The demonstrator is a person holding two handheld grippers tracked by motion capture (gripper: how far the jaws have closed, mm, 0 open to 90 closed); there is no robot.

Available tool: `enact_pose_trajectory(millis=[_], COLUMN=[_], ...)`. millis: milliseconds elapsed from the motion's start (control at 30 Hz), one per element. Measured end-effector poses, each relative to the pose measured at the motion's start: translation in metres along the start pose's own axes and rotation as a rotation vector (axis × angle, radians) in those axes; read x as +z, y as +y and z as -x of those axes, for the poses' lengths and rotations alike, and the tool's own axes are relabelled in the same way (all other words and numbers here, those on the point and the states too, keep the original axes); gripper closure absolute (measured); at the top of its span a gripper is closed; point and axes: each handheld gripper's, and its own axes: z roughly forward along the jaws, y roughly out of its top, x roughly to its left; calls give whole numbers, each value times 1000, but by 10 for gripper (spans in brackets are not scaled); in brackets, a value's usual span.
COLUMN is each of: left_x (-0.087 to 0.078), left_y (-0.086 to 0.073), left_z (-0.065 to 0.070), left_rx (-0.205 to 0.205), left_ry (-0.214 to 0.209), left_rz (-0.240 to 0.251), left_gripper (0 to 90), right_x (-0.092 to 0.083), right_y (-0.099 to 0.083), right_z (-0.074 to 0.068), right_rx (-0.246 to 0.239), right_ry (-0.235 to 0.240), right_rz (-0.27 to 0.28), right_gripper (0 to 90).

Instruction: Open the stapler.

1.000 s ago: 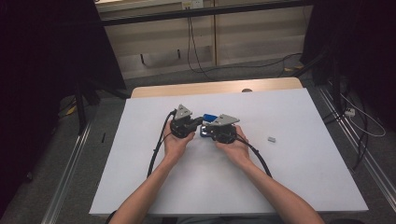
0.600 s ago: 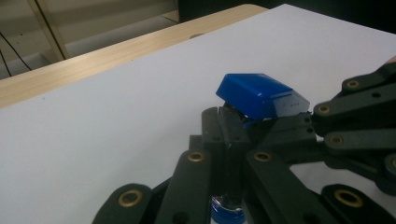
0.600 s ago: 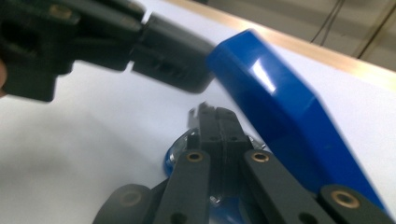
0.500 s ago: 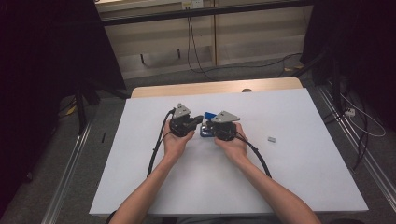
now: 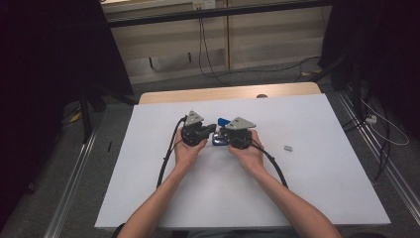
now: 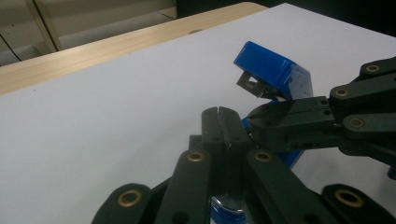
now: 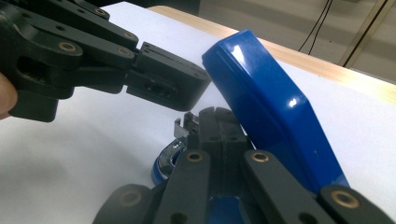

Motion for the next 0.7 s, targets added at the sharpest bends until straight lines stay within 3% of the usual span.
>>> enact_pose_trajectory(millis=[67,700], left_x=[2,8], left_y=[-2,-5], left_z=[0,6], left_rx=[20,44], left_ry=[3,0], left_rz=[-7,-41], left_gripper=[900,900], right_x=[1,2], right_y=[-1,-2], right_z=[0,1], right_rx=[2,2], right_ry=[0,-2], right_rz=[-3,-6], right_gripper=[900,900])
